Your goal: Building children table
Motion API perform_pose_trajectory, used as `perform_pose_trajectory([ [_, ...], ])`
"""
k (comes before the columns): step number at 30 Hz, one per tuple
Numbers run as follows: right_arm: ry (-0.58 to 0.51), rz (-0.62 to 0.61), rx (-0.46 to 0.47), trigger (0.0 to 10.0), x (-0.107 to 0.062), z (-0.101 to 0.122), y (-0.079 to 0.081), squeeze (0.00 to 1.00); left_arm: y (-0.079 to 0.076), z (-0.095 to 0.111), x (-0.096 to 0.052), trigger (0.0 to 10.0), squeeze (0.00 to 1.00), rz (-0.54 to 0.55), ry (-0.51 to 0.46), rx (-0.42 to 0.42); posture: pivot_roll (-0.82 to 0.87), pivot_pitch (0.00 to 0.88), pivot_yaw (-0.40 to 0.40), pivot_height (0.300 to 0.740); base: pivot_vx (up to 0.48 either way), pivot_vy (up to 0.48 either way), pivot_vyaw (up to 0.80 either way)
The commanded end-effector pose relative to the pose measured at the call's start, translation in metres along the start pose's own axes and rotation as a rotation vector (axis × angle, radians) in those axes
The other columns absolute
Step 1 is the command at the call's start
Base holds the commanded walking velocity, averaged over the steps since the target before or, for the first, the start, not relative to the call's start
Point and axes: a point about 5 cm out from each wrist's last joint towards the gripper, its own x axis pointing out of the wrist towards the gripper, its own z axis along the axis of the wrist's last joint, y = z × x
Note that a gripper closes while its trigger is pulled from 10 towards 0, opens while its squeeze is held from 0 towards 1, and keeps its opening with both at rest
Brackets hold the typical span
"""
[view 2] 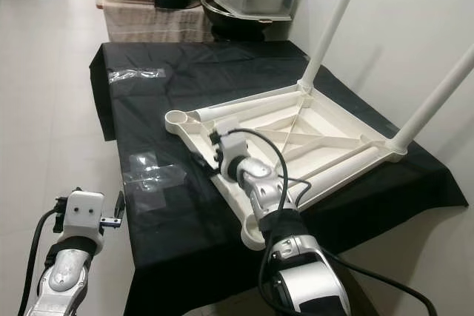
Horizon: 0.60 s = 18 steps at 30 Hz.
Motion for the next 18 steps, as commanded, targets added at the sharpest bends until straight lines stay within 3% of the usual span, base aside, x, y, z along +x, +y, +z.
perform_pose_trajectory([
  [1,0.067,-0.043,0.005,10.0,-0.001,-0.010,-0.008,0.00,-0.003,-0.001,-0.001,10.0,0.00,-0.008,0.000,0.013,0.04,0.000,-0.145,0.740,0.000,0.000,0.00],
  [7,0.180,-0.078,0.086,10.0,-0.004,-0.028,-0.016,0.00,-0.003,-0.002,-0.001,10.0,0.00,-0.007,0.001,0.012,0.04,0.000,-0.145,0.740,0.000,0.000,0.00],
  [10,0.227,0.000,0.126,10.0,-0.004,-0.035,-0.008,0.00,-0.003,-0.002,-0.001,10.0,0.00,-0.007,0.001,0.012,0.04,0.000,-0.146,0.740,0.000,0.000,0.00],
  [13,0.219,0.035,0.136,10.0,-0.003,-0.035,-0.004,0.00,-0.003,-0.002,-0.001,10.0,0.00,-0.007,0.000,0.012,0.04,0.000,-0.146,0.740,0.000,0.000,0.00],
  [18,0.125,0.065,0.062,10.0,-0.001,-0.022,0.002,0.00,-0.003,-0.002,-0.001,10.0,0.00,-0.005,-0.001,0.013,0.04,0.000,-0.146,0.740,0.000,0.000,0.00],
])
